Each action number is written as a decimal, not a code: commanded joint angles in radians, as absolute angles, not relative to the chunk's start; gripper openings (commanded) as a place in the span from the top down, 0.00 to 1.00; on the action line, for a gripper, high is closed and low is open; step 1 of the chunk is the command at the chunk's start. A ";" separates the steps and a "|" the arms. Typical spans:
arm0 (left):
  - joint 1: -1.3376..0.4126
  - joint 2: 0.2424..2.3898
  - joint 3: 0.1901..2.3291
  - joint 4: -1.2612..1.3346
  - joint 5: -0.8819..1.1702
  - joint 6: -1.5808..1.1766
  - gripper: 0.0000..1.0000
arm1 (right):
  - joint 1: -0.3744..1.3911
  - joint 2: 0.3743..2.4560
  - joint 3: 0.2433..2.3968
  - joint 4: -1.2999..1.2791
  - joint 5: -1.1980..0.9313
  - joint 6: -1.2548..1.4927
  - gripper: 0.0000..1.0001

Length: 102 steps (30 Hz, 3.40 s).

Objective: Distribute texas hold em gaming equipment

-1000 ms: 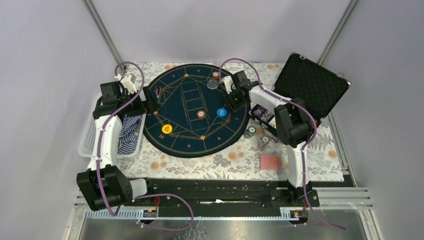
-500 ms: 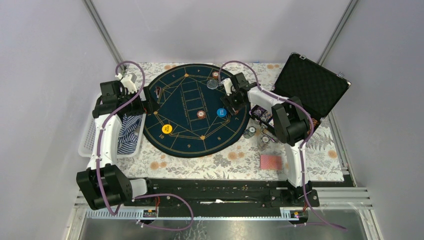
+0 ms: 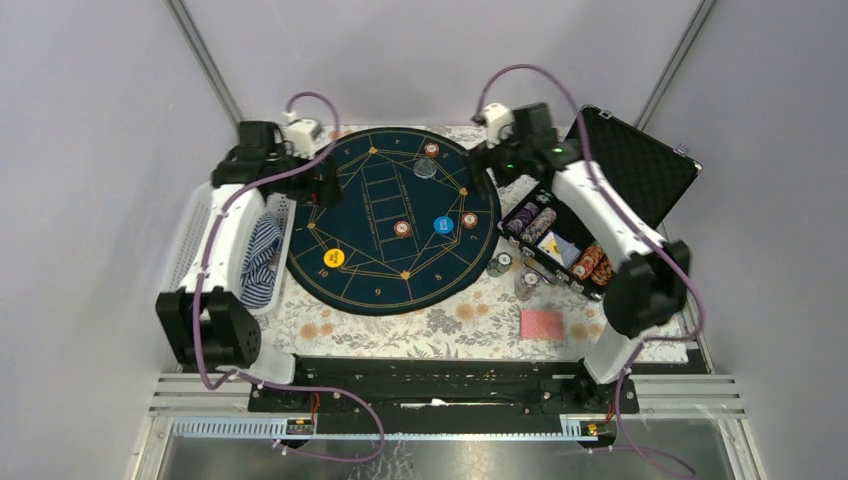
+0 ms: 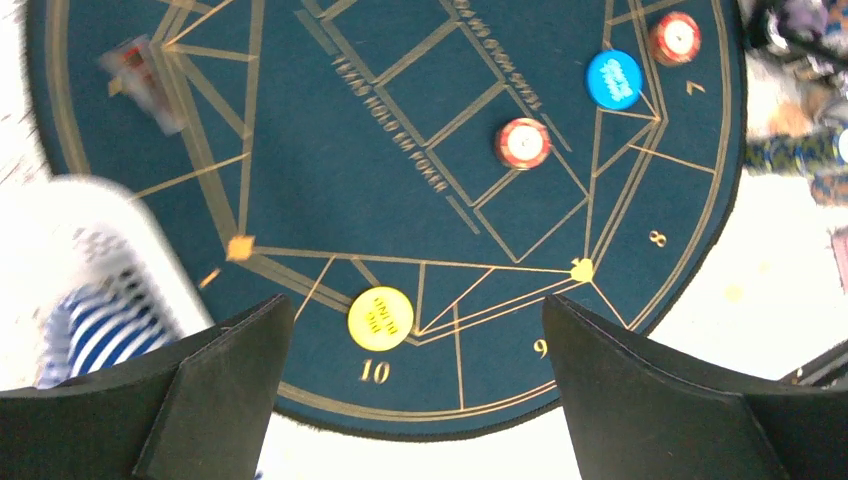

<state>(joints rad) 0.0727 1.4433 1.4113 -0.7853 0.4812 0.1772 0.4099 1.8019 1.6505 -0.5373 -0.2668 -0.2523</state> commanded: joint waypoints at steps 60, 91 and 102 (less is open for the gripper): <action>-0.379 1.710 1.361 -0.734 0.007 0.363 0.67 | -0.021 1.367 1.096 -0.459 -0.728 -0.177 0.00; -0.077 1.562 0.953 -0.577 -0.083 0.666 0.61 | -0.021 1.376 1.091 -0.462 -0.738 -0.176 0.00; -0.078 1.597 0.934 -0.543 -0.147 0.683 0.54 | -0.022 1.379 1.091 -0.462 -0.738 -0.178 0.00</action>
